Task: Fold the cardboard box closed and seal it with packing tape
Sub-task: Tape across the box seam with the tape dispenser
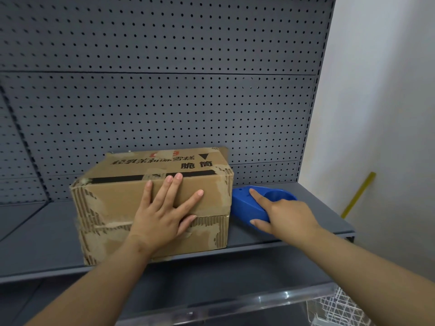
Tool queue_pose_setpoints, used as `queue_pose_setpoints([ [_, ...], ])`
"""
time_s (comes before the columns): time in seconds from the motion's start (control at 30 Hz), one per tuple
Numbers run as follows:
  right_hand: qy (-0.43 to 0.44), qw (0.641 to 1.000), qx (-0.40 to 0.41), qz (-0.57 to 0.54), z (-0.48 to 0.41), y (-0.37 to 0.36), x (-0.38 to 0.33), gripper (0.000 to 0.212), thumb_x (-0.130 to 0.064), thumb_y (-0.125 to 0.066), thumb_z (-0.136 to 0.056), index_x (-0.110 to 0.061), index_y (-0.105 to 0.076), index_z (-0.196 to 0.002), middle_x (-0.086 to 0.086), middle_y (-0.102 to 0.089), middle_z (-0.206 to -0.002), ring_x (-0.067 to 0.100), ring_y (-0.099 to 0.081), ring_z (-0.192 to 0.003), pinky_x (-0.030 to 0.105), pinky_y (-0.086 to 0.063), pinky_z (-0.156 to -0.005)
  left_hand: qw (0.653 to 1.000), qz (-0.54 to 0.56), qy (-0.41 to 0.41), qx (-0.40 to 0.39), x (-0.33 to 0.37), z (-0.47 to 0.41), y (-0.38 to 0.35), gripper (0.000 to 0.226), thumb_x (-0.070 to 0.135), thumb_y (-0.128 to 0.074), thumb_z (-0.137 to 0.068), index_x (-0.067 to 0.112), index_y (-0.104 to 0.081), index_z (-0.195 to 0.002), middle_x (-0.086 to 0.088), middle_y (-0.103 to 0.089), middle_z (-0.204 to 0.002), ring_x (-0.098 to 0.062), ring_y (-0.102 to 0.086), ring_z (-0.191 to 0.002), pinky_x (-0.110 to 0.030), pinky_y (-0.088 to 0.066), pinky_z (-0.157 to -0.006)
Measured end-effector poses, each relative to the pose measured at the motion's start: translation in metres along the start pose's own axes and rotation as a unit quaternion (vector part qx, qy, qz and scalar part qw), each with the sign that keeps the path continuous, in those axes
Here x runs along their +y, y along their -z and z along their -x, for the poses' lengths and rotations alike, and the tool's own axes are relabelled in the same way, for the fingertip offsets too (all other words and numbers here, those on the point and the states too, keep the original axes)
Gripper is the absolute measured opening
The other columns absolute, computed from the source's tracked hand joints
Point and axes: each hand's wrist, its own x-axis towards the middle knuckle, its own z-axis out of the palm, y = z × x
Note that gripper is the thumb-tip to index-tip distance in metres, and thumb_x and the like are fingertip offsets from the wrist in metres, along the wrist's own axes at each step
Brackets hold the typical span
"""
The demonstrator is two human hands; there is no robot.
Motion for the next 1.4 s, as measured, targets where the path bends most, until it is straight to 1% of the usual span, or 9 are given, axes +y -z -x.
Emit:
queue_pose_setpoints([
  [0.13,-0.004,1.0,-0.01,-0.029,0.004,-0.007,-0.004,0.073,-0.059,-0.036,-0.092,-0.031,-0.004,-0.152,0.003,-0.067,-0.104,0.022,-0.064,-0.09,0.03,-0.043,-0.062,1.0,0.006,-0.004,-0.004,0.001,0.0,0.0,0.06,0.056,-0.044,-0.087,0.033,-0.033,-0.141,-0.02,-0.025,-0.146,-0.03,-0.011,-0.142,-0.056,-0.013,-0.111],
  [0.23,-0.01,1.0,0.003,-0.021,0.002,-0.007,-0.003,0.073,-0.059,-0.035,-0.092,-0.03,-0.005,-0.152,0.003,-0.068,-0.101,0.022,-0.064,-0.088,0.03,-0.042,-0.06,1.0,0.006,-0.002,-0.002,0.001,-0.002,0.0,0.061,0.057,-0.045,-0.086,0.033,-0.033,-0.141,-0.021,-0.026,-0.145,-0.032,-0.018,-0.138,-0.056,-0.013,-0.11],
  [0.4,-0.008,1.0,0.008,-0.023,0.001,-0.005,-0.006,0.073,-0.058,-0.036,-0.092,-0.029,-0.006,-0.152,0.003,-0.068,-0.101,0.022,-0.064,-0.088,0.03,-0.042,-0.06,1.0,0.002,0.004,-0.001,0.001,-0.002,-0.001,0.061,0.057,-0.044,-0.087,0.033,-0.033,-0.141,-0.021,-0.026,-0.146,-0.03,-0.012,-0.142,-0.057,-0.014,-0.11],
  [0.77,0.002,1.0,-0.002,-0.017,0.0,-0.002,-0.006,0.072,-0.057,-0.038,-0.092,-0.028,-0.01,-0.152,0.004,-0.066,-0.106,0.024,-0.063,-0.095,0.03,-0.04,-0.061,1.0,-0.003,0.0,-0.006,0.001,-0.003,0.001,0.06,0.058,-0.043,-0.088,0.032,-0.033,-0.141,-0.021,-0.026,-0.144,-0.032,-0.018,-0.137,-0.058,-0.017,-0.109],
  [1.03,-0.003,0.999,-0.026,-0.022,-0.002,-0.004,-0.01,0.072,-0.055,-0.039,-0.092,-0.026,-0.011,-0.152,0.007,-0.065,-0.109,0.026,-0.063,-0.096,0.03,-0.041,-0.063,1.0,-0.009,0.004,-0.025,0.002,-0.004,0.005,0.058,0.057,-0.043,-0.088,0.032,-0.035,-0.14,-0.022,-0.027,-0.144,-0.033,-0.021,-0.136,-0.059,-0.019,-0.108],
  [1.13,0.008,0.999,-0.052,-0.001,0.005,-0.014,-0.006,0.072,-0.057,-0.04,-0.091,-0.027,-0.015,-0.151,0.006,-0.065,-0.11,0.026,-0.062,-0.098,0.032,-0.046,-0.068,0.999,-0.011,0.004,-0.03,0.002,-0.004,0.007,0.057,0.056,-0.041,-0.089,0.032,-0.034,-0.14,-0.022,-0.027,-0.144,-0.034,-0.025,-0.134,-0.06,-0.02,-0.108],
  [1.23,-0.029,0.999,-0.022,-0.034,0.005,-0.016,-0.001,0.071,-0.056,-0.037,-0.093,-0.027,-0.011,-0.152,0.005,-0.067,-0.103,0.022,-0.062,-0.085,0.03,-0.044,-0.062,0.999,-0.019,0.011,-0.042,0.004,-0.006,0.011,0.058,0.055,-0.043,-0.088,0.032,-0.033,-0.14,-0.022,-0.028,-0.143,-0.034,-0.025,-0.134,-0.061,-0.021,-0.108],
  [1.3,-0.021,0.999,-0.009,-0.041,0.005,-0.012,-0.003,0.071,-0.057,-0.036,-0.092,-0.029,-0.009,-0.152,0.003,-0.067,-0.099,0.021,-0.064,-0.085,0.029,-0.042,-0.06,0.998,-0.022,0.006,-0.051,0.003,-0.006,0.014,0.06,0.056,-0.044,-0.087,0.032,-0.032,-0.141,-0.022,-0.028,-0.143,-0.034,-0.026,-0.134,-0.059,-0.02,-0.109],
  [1.4,-0.053,0.997,0.026,-0.058,0.002,-0.001,0.008,0.072,-0.06,-0.035,-0.091,-0.032,-0.007,-0.151,0.001,-0.068,-0.095,0.021,-0.065,-0.084,0.029,-0.042,-0.056,0.999,0.0,-0.024,-0.044,0.003,-0.006,0.023,0.058,0.044,-0.045,-0.09,0.027,-0.029,-0.143,-0.019,-0.023,-0.149,-0.032,-0.02,-0.139,-0.048,-0.016,-0.114],
])
